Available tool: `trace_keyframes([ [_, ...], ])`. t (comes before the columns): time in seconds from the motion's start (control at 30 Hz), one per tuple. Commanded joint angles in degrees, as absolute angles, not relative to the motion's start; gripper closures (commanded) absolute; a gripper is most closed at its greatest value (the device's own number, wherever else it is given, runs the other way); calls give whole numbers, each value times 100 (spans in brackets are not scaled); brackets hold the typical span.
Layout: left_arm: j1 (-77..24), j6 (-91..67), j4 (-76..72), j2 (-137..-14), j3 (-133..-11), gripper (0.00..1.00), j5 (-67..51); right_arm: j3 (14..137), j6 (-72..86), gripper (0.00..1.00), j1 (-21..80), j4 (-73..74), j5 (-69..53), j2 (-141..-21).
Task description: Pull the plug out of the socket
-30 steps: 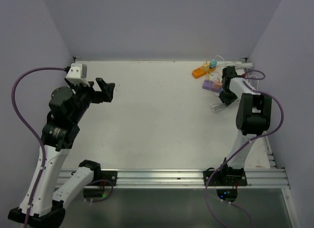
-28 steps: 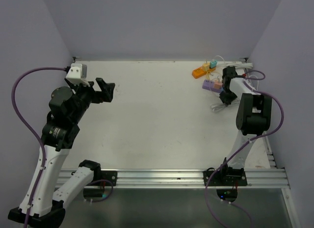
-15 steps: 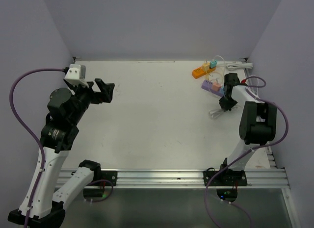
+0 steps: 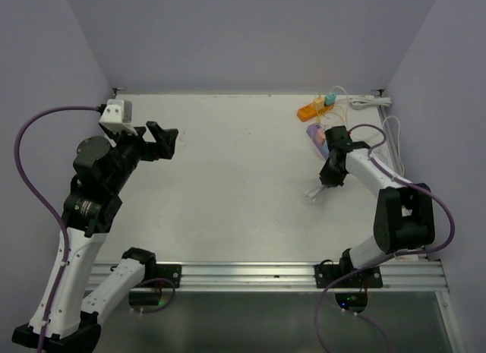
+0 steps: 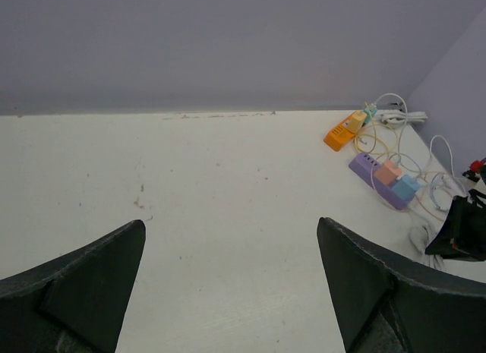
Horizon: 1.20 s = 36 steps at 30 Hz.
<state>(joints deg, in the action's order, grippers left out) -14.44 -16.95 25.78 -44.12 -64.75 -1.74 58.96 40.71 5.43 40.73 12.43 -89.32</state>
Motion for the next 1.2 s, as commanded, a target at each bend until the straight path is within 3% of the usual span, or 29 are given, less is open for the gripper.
trace_keyframes([
  [0.0,-1485,-1758,2417,-4386,-6451,1,-246,5862,3815,100,1228,4175,1002,-8491],
  [0.27,-1485,-1758,2461,-4403,-6390,0,-246,6082,3849,100,2590,4210,941,-8455],
  [0.67,-1485,-1679,2479,-4412,-6144,0,-79,6538,4325,100,4840,3718,739,-9377],
  [1.17,-1485,-1977,2092,-4947,-5696,0,-236,6496,2356,100,5889,4263,-606,-9001],
])
